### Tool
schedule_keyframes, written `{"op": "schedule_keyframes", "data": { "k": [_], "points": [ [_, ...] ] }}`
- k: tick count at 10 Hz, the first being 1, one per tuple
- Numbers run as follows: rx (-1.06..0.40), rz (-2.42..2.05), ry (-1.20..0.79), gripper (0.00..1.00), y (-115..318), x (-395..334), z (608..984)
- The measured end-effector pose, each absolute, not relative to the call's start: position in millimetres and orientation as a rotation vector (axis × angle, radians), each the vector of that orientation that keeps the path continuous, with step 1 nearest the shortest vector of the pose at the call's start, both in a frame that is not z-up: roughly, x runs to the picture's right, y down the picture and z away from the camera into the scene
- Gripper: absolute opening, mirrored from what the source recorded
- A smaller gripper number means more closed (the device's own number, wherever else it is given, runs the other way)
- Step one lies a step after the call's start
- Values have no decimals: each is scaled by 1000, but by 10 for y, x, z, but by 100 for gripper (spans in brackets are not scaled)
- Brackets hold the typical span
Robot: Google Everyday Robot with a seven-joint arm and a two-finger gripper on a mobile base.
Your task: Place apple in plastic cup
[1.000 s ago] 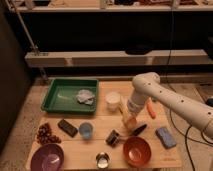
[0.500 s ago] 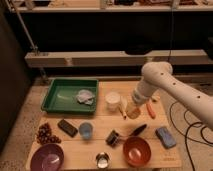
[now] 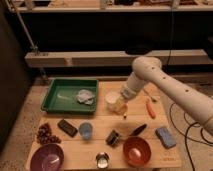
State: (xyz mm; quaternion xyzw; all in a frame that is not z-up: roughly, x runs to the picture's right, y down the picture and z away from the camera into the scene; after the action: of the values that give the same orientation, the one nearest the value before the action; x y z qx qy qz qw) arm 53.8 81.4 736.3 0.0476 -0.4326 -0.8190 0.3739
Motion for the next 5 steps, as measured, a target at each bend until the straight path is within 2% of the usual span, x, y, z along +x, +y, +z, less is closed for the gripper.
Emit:
{"op": "schedule_keyframes", "data": {
  "k": [5],
  "points": [
    [151,-2254,-1250,2,1018,-661,7349]
  ]
}}
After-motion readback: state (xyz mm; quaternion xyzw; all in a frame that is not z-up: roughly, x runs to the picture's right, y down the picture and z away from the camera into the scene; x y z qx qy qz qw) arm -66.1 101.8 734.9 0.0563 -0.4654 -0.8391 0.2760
